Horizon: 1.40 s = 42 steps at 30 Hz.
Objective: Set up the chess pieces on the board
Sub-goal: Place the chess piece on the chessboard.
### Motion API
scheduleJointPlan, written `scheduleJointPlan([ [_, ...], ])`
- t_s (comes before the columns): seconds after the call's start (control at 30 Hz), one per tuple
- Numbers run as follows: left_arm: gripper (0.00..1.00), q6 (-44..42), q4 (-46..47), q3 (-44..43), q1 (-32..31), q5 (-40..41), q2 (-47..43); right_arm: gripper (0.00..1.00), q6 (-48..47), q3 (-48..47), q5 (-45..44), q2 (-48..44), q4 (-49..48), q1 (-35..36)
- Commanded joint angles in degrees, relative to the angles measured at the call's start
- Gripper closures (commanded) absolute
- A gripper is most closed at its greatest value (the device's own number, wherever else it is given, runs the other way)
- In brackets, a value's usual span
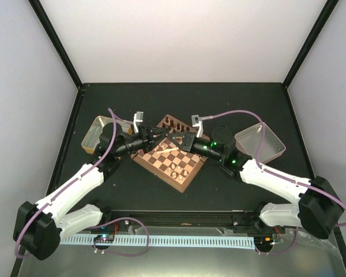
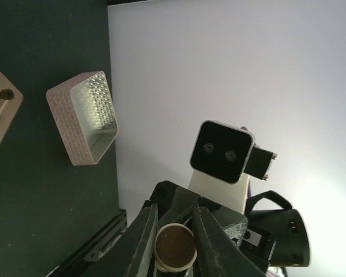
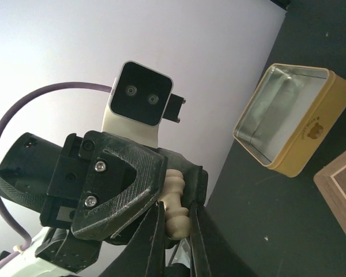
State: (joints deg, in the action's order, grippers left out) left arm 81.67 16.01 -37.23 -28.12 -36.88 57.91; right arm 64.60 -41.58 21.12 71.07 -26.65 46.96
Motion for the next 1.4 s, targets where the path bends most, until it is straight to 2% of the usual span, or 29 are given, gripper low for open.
scheduleJointPlan([
  [0.0, 0.77, -5.7, -5.6, 0.5, -0.1, 0.7, -0.6, 0.99, -2.7, -2.8, -1.8, -0.1, 7.5, 0.1],
  [0.17, 0.51, -17.9, -18.4, 0.8, 2.0, 8.3, -2.8, 0.99, -9.9, -7.0, -3.0, 0.3, 25.3, 0.0],
  [0.27, 0.44, -25.3, -25.0, 1.9, 4.1, 13.8, -4.5, 0.99, -17.8, -12.7, -4.8, 3.2, 38.2, 0.0],
  [0.43, 0.35, -36.9, -33.7, 2.8, 7.0, 25.2, -8.7, 0.99, -32.1, -28.5, -10.3, 14.7, 62.0, 0.3],
  [0.6, 0.28, -44.5, -44.1, 2.0, 9.2, 32.5, -12.4, 0.99, -40.2, -41.9, -18.5, 26.6, 77.8, 1.9],
  [0.87, 0.24, -48.9, -44.4, 4.5, 10.5, 32.6, -16.5, 0.96, -45.3, -58.0, -22.7, 41.9, 91.9, 5.3],
  [1.03, 0.24, -47.6, -48.3, 3.6, 11.2, 37.5, -17.7, 0.96, -47.2, -66.7, -25.6, 49.8, 99.0, 7.6],
  [1.37, 0.24, -46.4, -55.6, -2.5, 11.8, 43.1, -21.8, 0.94, -48.3, -72.0, -27.7, 56.6, 104.1, 9.8],
])
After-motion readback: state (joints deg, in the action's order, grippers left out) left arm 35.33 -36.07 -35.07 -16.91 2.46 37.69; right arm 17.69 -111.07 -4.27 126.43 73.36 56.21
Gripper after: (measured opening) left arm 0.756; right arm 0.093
